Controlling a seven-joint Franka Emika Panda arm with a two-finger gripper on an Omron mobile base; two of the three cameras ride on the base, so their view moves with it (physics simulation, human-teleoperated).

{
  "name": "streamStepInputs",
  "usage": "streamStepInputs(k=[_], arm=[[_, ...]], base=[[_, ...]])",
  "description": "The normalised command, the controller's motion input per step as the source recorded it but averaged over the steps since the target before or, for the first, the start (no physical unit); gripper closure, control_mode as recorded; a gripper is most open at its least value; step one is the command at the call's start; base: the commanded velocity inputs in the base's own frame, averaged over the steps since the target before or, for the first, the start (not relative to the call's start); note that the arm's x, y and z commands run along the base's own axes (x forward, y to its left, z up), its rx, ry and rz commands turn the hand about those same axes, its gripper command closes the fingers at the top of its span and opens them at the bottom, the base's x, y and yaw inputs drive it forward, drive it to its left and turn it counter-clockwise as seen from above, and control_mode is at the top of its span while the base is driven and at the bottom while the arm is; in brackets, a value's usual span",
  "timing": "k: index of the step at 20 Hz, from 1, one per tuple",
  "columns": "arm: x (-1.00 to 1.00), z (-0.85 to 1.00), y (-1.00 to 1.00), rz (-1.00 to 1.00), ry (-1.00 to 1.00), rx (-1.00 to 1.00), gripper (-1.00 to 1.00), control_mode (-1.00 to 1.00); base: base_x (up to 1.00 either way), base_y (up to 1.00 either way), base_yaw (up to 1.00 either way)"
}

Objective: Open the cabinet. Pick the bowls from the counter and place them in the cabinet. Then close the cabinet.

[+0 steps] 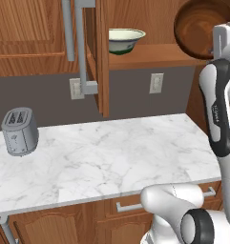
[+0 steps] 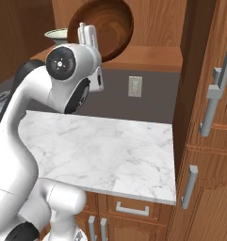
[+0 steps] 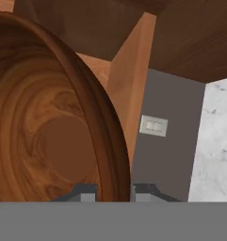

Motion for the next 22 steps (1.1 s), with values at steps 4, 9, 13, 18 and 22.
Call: streamStepInputs(k=[4, 9, 13, 18, 22], arm=[[0.56, 0.0, -0.24, 0.0, 0.04, 0.06, 1.0, -1.0], [0.42, 0.0, -0.37, 0.0, 0.01, 0.12, 1.0, -1.0], [0.38, 0.0, -0.37, 0.0, 0.0, 0.1, 1.0, -1.0], [0.42, 0.0, -0.08, 0.0, 0.0, 0.04, 1.0, -1.0], [0.47, -0.06, 0.02, 0.0, 0.0, 0.0, 1.0, -1.0]], base=[[0.0, 0.0, 0.0], [0.0, 0.0, 0.0], [0.0, 0.0, 0.0], [0.0, 0.0, 0.0], [0.0, 0.0, 0.0]])
